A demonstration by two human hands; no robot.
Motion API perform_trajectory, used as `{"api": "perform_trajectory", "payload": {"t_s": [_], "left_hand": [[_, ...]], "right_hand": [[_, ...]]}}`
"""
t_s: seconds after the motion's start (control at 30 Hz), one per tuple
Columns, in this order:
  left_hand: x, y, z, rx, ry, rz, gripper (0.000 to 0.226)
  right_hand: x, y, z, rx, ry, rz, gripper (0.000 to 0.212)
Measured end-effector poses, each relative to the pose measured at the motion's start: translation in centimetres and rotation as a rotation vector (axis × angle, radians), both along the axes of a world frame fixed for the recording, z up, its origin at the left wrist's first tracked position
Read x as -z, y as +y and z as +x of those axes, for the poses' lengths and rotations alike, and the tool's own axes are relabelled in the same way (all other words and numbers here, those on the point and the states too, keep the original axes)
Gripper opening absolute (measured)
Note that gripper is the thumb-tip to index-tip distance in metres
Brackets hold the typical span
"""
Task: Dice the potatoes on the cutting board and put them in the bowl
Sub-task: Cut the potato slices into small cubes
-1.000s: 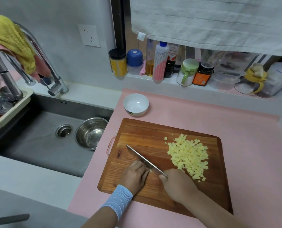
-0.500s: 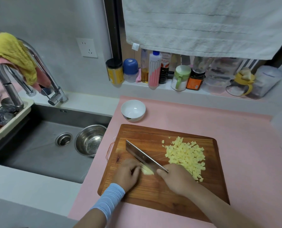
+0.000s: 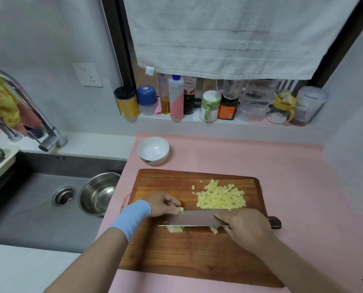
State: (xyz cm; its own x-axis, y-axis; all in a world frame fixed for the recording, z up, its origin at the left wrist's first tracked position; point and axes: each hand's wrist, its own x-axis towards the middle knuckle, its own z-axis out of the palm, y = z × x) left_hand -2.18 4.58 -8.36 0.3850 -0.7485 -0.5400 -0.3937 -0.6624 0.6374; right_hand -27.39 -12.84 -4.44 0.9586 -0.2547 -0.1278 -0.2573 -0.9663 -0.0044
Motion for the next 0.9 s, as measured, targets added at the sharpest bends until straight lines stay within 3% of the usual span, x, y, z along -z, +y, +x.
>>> {"api": "perform_trajectory", "payload": {"t_s": [0.1,0.23,0.33,0.4,0.53,0.63,0.7,0.83,0.9], "left_hand": [[0.4,-3.1,-0.6,0.017,-0.014,-0.04,0.009],[0.4,-7.2,-1.8,0.004,-0.03,-0.085,0.016],[0.1,-8.2,-1.3,-0.034,-0.003,-0.106,0.018],[0.0,-7.4,-0.3,-0.136,-0.048,-0.151,0.015],[0.8,-3.5,0.9,-0.361,-0.155,-0.193,0.04],[1.5,-0.2,-0.2,-0.222,-0.241,-0.09,0.054],[1.9,1.5,-1.4,-0.05,-0.319,-0.03,0.044],[3.6,3.4,-3.3,0.166,-0.457,-0.123,0.059],[4.2,3.6,-4.2,0.218,-0.547,-0.145,0.055]], "right_hand": [[-0.6,-0.7,-1.1,0.012,0.015,0.004,0.013],[-0.6,-1.9,-2.3,0.075,-0.019,0.01,0.019],[-0.5,-1.9,-2.8,0.081,-0.011,0.04,0.013],[-0.6,-1.9,-3.0,0.097,-0.013,0.079,0.026],[-0.3,-1.0,-2.4,0.176,-0.031,0.144,0.037],[-0.1,0.1,-1.6,0.258,-0.047,0.281,0.033],[0.0,1.0,-0.8,0.302,-0.029,0.348,0.031],[0.4,3.5,0.5,0.395,-0.029,0.429,0.032],[0.7,4.7,0.9,0.44,-0.033,0.488,0.035]]}}
